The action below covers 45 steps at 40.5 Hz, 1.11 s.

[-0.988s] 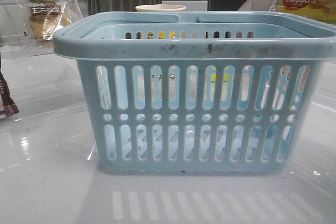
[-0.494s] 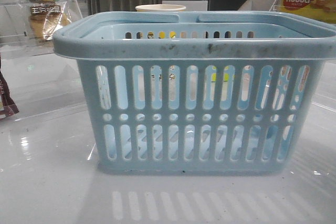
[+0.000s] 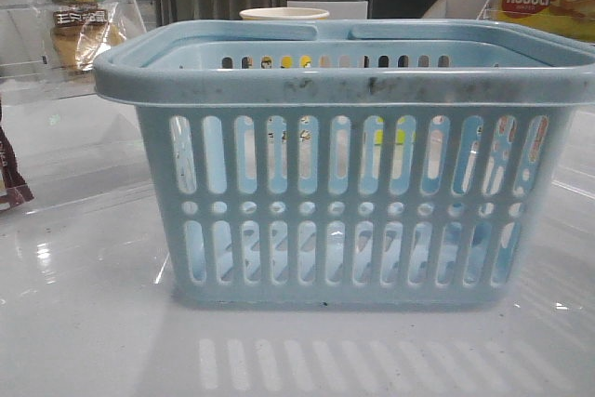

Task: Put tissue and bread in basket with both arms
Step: 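Reach the right gripper to the small black-and-white box on the acrylic shelf and grasp it, then carry the box with the right gripper over the blue basket and lower it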

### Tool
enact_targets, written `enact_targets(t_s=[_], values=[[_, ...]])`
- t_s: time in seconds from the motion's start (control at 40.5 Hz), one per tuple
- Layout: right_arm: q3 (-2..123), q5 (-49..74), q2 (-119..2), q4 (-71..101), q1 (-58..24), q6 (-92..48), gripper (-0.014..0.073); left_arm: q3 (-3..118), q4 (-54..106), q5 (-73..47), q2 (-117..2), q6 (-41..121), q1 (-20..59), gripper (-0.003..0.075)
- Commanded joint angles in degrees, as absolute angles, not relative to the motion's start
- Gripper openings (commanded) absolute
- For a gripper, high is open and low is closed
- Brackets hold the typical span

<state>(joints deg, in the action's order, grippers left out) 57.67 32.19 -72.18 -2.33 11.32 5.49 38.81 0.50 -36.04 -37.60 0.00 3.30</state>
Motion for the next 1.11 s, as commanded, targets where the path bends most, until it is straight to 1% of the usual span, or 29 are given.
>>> enact_targets(t_s=[0.0,0.148,0.37,0.642,0.938,1.012,1.086], values=[[63.7,27.9,-76.0,-3.3,12.2,5.4,0.0571,40.3,0.6,-31.2,-37.9,0.0,3.6,0.0433],[70.6,28.0,-83.7,-3.3,12.6,5.4,0.0571,40.3,0.6,-31.2,-37.9,0.0,3.6,0.0433],[77.1,28.0,-92.5,-3.8,12.6,5.4,0.0571,40.3,0.6,-31.2,-37.9,0.0,3.6,0.0433],[80.4,27.5,-97.7,-6.6,12.6,5.4,0.0571,40.3,0.6,-31.2,-37.9,0.0,3.6,0.0433],[80.9,22.5,-100.5,-6.6,12.6,5.4,0.0569,40.3,0.7,-31.2,-37.9,0.0,3.6,0.0433],[80.9,22.3,-100.6,-6.5,12.6,5.4,0.0525,40.3,0.7,-31.2,-37.9,0.0,3.6,0.0433],[80.9,22.3,-100.6,-6.5,12.6,5.4,0.0427,40.3,0.7,-31.2,-37.9,0.0,3.6,0.0433]])
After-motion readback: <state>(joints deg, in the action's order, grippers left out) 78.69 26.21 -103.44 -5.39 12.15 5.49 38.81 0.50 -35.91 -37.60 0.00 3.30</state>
